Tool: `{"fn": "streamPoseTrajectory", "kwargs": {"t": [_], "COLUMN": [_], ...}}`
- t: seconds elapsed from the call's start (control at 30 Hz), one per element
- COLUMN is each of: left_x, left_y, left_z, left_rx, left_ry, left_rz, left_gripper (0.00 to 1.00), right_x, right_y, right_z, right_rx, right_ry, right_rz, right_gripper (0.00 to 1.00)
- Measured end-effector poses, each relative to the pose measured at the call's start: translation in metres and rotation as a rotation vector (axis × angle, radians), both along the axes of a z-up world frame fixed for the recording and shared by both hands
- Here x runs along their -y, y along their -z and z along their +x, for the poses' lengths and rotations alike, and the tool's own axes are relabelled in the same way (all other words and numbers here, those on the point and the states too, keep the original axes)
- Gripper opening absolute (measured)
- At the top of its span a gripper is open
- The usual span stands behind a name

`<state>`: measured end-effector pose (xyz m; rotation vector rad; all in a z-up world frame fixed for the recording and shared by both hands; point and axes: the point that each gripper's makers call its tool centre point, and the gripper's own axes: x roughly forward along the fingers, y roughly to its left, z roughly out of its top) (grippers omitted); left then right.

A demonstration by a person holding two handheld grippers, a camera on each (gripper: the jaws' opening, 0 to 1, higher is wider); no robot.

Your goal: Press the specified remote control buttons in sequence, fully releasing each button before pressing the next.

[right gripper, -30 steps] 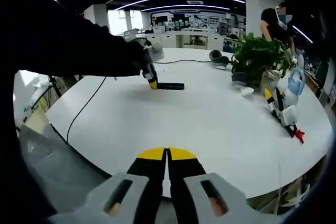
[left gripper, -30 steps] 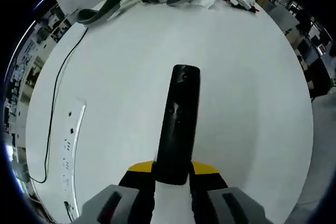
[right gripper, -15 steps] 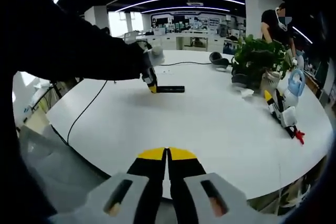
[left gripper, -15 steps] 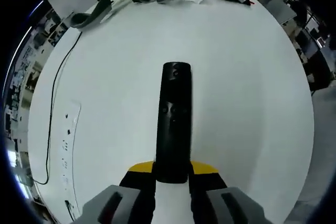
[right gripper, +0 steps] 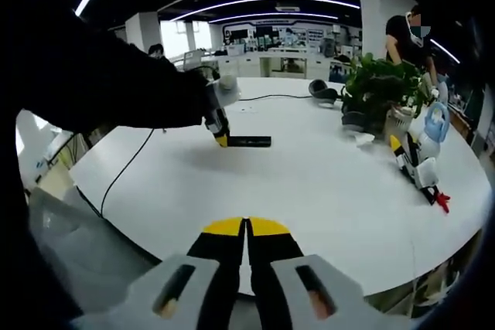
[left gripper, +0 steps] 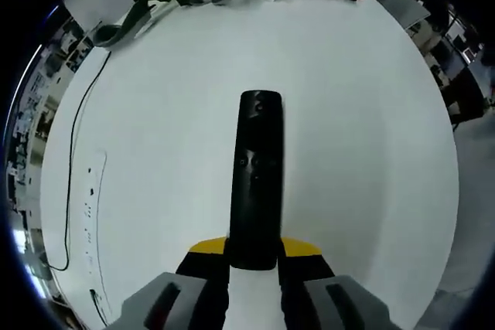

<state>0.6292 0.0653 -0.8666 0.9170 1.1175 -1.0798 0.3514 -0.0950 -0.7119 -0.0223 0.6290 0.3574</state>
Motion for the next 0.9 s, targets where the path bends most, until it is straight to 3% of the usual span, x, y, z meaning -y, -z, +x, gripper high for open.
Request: {"fn": "streamPoseTrajectory", "kwargs": {"t": [0.9], "left_x": [0.0], "left_y": [0.003], "left_z": [-0.06], "left_rx": [-0.024], "left_ry": [0.076], "left_rz": [0.065], "left_gripper": [0.23], "right_x": [-0.005], "right_y": [-0.006], "right_z": [-0.001], "right_rx": [0.03], "right_ry": [-0.026], "right_rz": [0.029], "right_gripper": [0.0]}}
